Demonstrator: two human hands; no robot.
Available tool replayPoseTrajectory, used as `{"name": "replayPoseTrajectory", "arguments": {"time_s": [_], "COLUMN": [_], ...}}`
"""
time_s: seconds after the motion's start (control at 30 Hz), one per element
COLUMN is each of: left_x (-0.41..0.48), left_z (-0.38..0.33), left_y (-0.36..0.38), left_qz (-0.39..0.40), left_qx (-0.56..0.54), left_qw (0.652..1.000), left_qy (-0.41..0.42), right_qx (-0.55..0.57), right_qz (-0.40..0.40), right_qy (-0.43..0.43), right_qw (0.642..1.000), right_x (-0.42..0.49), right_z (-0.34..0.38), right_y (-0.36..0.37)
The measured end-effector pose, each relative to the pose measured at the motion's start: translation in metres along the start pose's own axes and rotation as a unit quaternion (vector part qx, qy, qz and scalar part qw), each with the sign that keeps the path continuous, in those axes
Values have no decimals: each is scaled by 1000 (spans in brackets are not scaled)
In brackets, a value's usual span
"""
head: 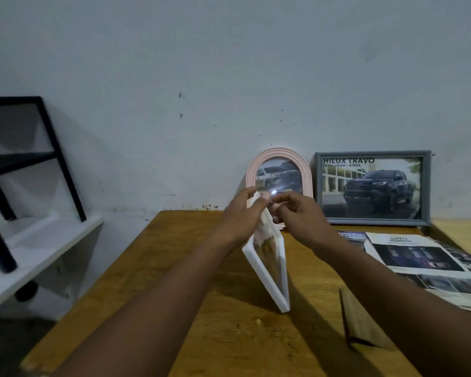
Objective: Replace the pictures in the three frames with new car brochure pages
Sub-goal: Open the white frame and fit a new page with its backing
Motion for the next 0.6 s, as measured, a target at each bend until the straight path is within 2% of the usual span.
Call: {"name": "replayPoseTrajectory", "arguments": {"time_s": [0.2, 0.3, 0.47, 0.53, 0.6], "left_x": [-16, -23, -45, -50, -51], "left_z": [54, 84, 109, 115, 118], "left_y": [-8, 6, 52, 70, 82], "left_qz": [-5, 3, 56, 84, 100], "left_qx": [46, 12, -7, 36, 131], "left_qw": [998, 997, 995, 993, 985], "left_qy": [-45, -72, -82, -71, -51], "right_qx": [-90, -163, -220, -260, -298], "right_qz": [5, 2, -9, -19, -17], "right_qy": [51, 73, 94, 75, 61], "right_qw": [995, 984, 971, 962, 953], "right_x": [-17, -29, -47, -50, -51], "right_z": [-48, -77, -104, -102, -100], "right_y": [6, 1, -10, -14, -14]}}
Point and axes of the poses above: each hand's wrist, its own x-axis towards the middle knuckle, its own y-axis out of the palm, z = x × y, the point moved 10 cm from there along x, towards the middle knuckle, and after that the axes turned 13 degrees about x, right-handed, at the moved point
